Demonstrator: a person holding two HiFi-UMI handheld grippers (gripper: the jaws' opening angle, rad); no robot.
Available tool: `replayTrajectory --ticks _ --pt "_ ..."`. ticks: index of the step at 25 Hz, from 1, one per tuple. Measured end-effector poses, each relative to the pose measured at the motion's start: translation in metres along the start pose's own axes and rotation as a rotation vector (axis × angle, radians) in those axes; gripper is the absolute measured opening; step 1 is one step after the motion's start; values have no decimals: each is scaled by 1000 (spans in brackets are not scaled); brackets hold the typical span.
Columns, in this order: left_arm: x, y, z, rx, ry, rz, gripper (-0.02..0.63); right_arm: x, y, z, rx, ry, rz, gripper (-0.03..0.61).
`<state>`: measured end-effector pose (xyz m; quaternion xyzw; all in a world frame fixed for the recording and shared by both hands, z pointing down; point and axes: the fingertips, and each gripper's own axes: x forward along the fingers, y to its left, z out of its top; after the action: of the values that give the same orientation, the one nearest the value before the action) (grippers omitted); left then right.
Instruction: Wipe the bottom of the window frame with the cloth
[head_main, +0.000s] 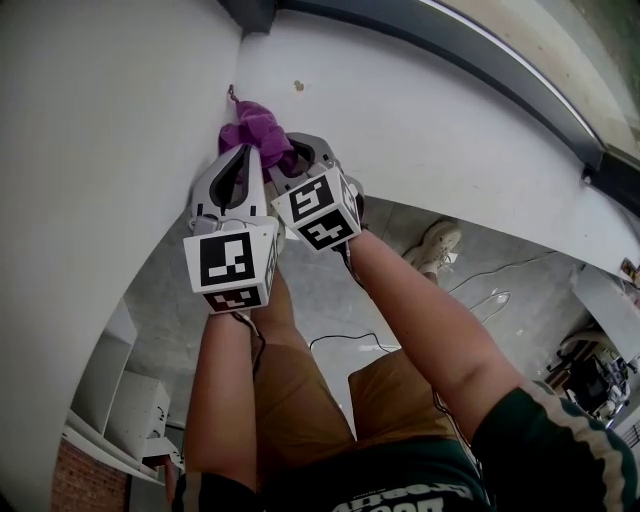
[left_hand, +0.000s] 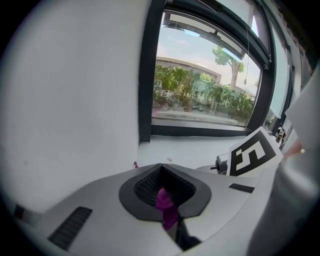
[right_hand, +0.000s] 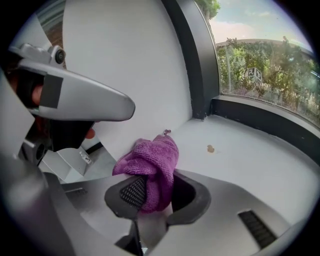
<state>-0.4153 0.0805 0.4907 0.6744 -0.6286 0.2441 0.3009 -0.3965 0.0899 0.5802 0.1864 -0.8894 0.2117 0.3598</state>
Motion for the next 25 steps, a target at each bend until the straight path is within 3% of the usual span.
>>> replayTrajectory --ticks 11,18,25 --pt "33 1 31 14 0 -7 9 11 -62 37 8 -33 -55 104" --pt "58 5 47 63 9 -9 9 14 -107 61 14 -46 -118 104" --pt "63 9 57 87 -3 1 9 11 -116 58 1 -25 -132 104"
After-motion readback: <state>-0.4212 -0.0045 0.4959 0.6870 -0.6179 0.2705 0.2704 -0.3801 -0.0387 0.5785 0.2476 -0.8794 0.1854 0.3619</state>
